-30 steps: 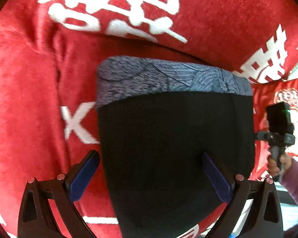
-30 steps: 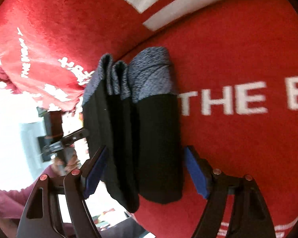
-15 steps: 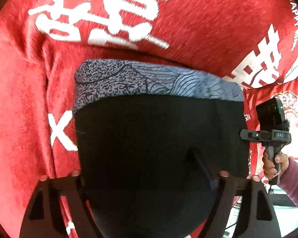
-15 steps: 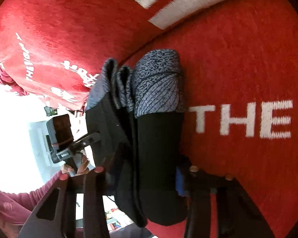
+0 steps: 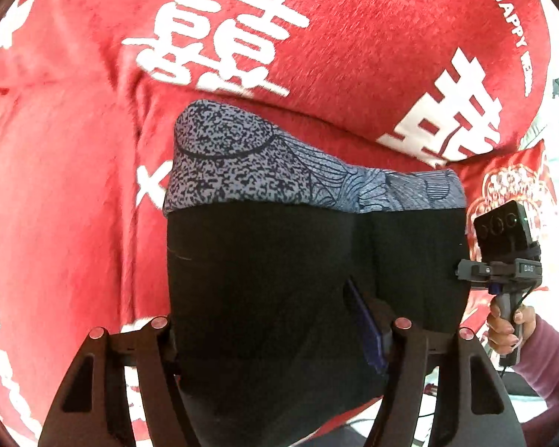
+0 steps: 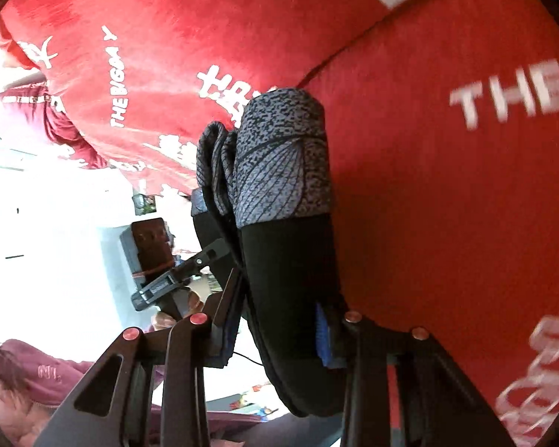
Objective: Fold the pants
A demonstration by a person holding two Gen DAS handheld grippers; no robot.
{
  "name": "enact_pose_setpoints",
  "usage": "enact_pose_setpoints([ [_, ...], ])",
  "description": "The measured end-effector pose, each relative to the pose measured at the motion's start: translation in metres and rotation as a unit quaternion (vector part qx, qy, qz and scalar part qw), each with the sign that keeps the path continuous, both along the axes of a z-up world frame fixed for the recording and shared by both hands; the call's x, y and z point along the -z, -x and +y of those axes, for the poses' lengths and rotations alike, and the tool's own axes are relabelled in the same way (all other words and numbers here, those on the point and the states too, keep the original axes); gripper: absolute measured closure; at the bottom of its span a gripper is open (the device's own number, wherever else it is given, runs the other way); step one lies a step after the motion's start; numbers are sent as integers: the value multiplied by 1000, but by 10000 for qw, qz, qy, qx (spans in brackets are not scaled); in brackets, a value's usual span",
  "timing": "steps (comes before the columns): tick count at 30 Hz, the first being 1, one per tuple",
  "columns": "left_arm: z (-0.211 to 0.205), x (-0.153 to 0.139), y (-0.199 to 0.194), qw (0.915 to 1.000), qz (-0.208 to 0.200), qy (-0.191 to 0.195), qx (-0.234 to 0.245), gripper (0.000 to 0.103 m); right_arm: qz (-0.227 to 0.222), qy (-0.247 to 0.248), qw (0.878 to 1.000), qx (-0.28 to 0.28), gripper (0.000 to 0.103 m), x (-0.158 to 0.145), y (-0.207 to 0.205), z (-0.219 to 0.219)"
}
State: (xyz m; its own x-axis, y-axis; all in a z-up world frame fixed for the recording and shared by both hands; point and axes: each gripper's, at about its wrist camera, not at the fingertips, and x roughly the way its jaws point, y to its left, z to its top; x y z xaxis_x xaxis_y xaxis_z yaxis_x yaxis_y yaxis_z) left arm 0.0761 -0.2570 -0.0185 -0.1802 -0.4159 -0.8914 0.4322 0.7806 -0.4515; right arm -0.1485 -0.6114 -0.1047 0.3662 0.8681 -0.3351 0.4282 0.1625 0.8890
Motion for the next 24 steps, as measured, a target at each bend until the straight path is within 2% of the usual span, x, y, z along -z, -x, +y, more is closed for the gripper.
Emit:
enact_pose_setpoints([
  [3,19,9,13,9999,41,-102,49,33,21,51,10000,-14,67,-3,14,19],
  [6,33,39,22,9993,121,-356,48,33,256,216,9994,-88,64,12,29,23],
  [7,37,50,25,9988,98,-474,30,30,389,351,9985,-175,64,19,31,28],
  [9,46,56,24,9992,-73,-358,-139,17,528,758,9955,-194,56,26,34,31],
  [10,47,59,23,9991,-78,-367,-174,14,603,892,9940,-169,55,29,35,29],
  [12,48,62,21,9986,-177,-472,-177,2,726,1121,9910,-97,49,32,39,27],
  [14,47,62,23,9981,-268,-537,-134,1,767,1438,9865,-177,45,25,33,33],
  [17,46,57,25,9969,-380,-685,-116,1,985,2070,9728,-337,33,14,35,35],
  [18,46,55,26,9964,-411,-736,-104,1,1110,2386,9637,-446,27,9,35,37],
  [22,44,43,33,9909,-652,-1175,10,1,1492,3215,9327,-660,24,-2,44,33],
  [24,48,34,38,9884,-767,-1312,47,1,1615,3452,9222,-660,24,-13,44,37],
])
